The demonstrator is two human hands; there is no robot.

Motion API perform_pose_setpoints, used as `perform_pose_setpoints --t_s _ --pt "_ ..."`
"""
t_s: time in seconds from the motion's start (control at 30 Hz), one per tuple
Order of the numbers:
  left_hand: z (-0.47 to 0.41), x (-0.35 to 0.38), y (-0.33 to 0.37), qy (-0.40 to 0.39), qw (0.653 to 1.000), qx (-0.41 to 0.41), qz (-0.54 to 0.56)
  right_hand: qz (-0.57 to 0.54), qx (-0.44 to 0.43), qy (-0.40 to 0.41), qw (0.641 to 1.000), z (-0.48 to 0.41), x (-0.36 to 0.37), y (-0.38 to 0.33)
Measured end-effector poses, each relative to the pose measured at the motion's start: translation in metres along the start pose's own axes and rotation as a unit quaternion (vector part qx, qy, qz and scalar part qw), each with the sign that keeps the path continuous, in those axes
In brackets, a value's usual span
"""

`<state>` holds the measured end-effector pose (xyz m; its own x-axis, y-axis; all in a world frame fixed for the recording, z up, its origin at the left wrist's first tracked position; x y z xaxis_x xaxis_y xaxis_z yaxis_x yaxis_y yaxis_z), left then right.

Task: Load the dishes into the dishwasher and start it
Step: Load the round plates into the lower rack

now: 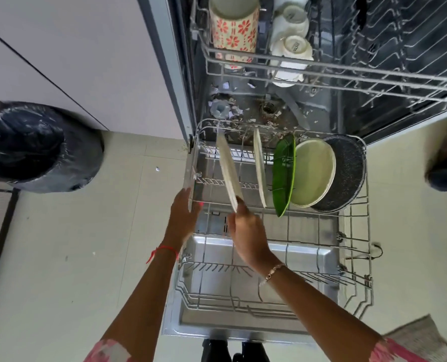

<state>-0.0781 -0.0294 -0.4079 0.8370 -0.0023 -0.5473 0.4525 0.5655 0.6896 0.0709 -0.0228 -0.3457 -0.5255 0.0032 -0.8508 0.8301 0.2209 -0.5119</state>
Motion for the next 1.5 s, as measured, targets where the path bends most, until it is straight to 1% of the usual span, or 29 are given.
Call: perform_pose_setpoints --t_s 0.03,0.07,0.17,0.3,0.43,0.63,0.7,0.77,0.93,1.0,1.23,1.37,1.5 --pt "-0.004 0.009 -0.017 -0.025 0.998 -0.004 -0.057 -0.010 0.015 0.006 1.000 -0.005 -0.003 0.004" --pt "-0.008 0.016 -0.030 -0.043 0.995 -0.001 -0.091 -0.009 0.021 0.019 1.000 -0.009 -0.004 0.008" --pt "-0.010 0.028 -0.047 -0.051 0.990 0.034 -0.124 0.023 0.020 0.061 0.998 -0.025 -0.012 0.016" --pt "-0.008 0.030 -0.049 0.000 0.993 0.053 -0.108 0.077 0.018 0.092 0.993 -0.038 -0.013 0.026" --pt "-0.011 0.028 -0.055 0.036 0.992 0.073 -0.099 0.073 0.029 0.072 0.994 -0.047 -0.004 0.034" --pt "-0.016 0.022 -0.059 0.052 0.993 0.081 -0.065 0.056 0.049 0.025 0.997 -0.066 0.009 0.031" --pt "-0.018 0.023 -0.062 0.052 0.994 0.073 -0.062 0.057 0.056 0.023 0.997 -0.069 0.010 0.027" --pt "-0.019 0.025 -0.065 0.052 0.995 0.064 -0.060 0.063 0.046 0.031 0.996 -0.067 0.010 0.018" --pt "-0.019 0.026 -0.066 0.041 0.995 0.069 -0.067 0.100 0.004 0.089 0.991 -0.057 0.001 -0.010" --pt "-0.020 0.025 -0.066 0.034 0.994 0.070 -0.073 0.106 -0.003 0.093 0.990 -0.055 0.002 -0.015" --pt "-0.019 0.025 -0.065 0.033 0.995 0.072 -0.067 0.077 0.035 0.071 0.994 -0.061 0.007 -0.005" --pt "-0.019 0.025 -0.064 0.031 0.995 0.069 -0.061 0.054 0.068 0.042 0.995 -0.062 0.011 0.002" --pt "-0.018 0.024 -0.063 0.029 0.996 0.068 -0.056 0.047 0.074 0.057 0.995 -0.062 0.007 0.007"
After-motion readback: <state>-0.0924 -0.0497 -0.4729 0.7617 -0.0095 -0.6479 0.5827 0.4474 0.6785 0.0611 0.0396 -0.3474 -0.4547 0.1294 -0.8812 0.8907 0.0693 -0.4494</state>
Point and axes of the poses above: each hand's wrist, its own z-axis away from the middle knuckle, its own x-axis out of the palm, y = z × x, the point moved 7 cm from there along -z, towards the middle knuckle, and after that the axes turned 7 degrees about y, right-handed, at the moved point
